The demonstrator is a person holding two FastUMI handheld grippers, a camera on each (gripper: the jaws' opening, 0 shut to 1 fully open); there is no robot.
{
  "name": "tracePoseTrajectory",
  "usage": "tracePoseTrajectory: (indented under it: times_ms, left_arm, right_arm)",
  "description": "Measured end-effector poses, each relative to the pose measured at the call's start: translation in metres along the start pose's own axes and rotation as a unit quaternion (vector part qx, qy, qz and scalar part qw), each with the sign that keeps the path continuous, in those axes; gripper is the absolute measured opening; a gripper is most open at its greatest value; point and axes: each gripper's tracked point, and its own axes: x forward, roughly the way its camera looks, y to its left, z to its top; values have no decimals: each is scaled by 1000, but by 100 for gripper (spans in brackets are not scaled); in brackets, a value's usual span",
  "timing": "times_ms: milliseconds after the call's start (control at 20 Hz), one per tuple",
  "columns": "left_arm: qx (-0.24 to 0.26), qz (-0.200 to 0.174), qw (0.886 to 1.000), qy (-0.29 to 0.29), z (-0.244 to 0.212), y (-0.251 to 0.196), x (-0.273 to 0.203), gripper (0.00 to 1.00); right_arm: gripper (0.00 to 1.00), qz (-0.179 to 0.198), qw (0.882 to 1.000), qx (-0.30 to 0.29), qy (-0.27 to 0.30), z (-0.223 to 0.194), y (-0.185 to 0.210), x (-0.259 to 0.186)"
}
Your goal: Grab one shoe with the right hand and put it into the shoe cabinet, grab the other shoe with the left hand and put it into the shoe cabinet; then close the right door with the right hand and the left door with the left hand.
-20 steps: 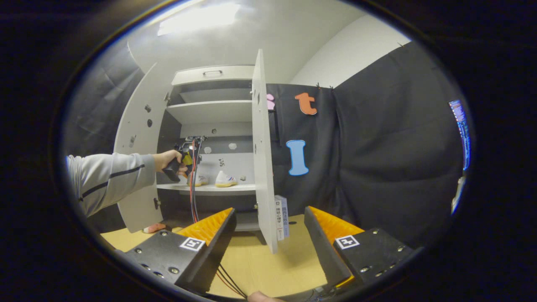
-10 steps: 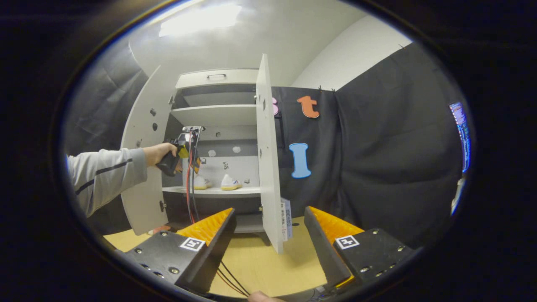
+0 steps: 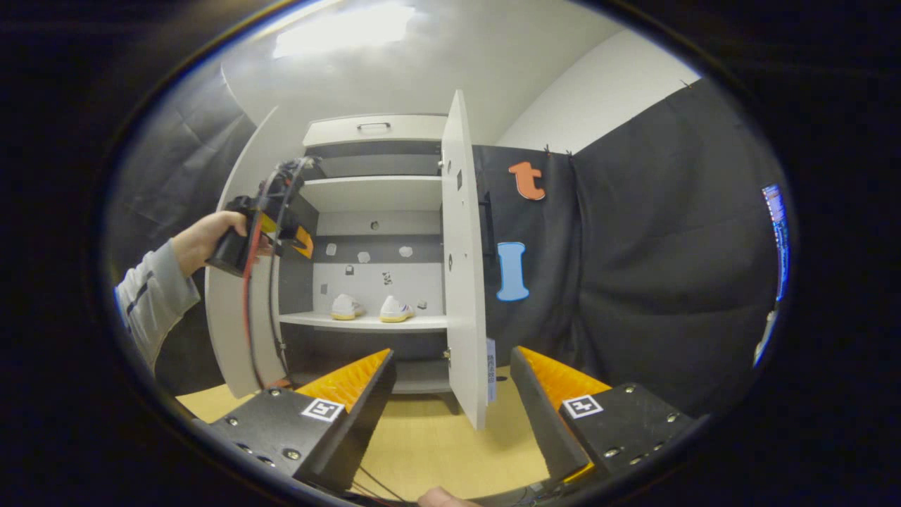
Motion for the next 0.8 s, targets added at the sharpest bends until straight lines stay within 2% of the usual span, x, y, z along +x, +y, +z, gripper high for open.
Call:
tracePoseTrajectory:
  times_ms: [150, 300, 350, 500, 800]
  left_arm:
    - [-12, -16, 998, -60, -6, -2, -57, 98]
    - [-11, -22, 998, -60, -41, -2, -101, 100]
    - [-6, -26, 998, -60, -52, -5, -113, 98]
    - [-5, -40, 995, -89, -68, -11, -140, 100]
    - [-78, -45, 993, -75, -143, -16, -175, 97]
  right_arm:
    - [95, -5, 1000, 4, 15, 3, -13, 14]
    - [97, -16, 999, 12, 30, 6, -29, 26]
    - [97, -15, 999, 13, 33, 8, -33, 30]
    - [97, -19, 999, -3, 48, 3, -48, 42]
    - [95, -1, 997, -22, 78, 14, -83, 84]
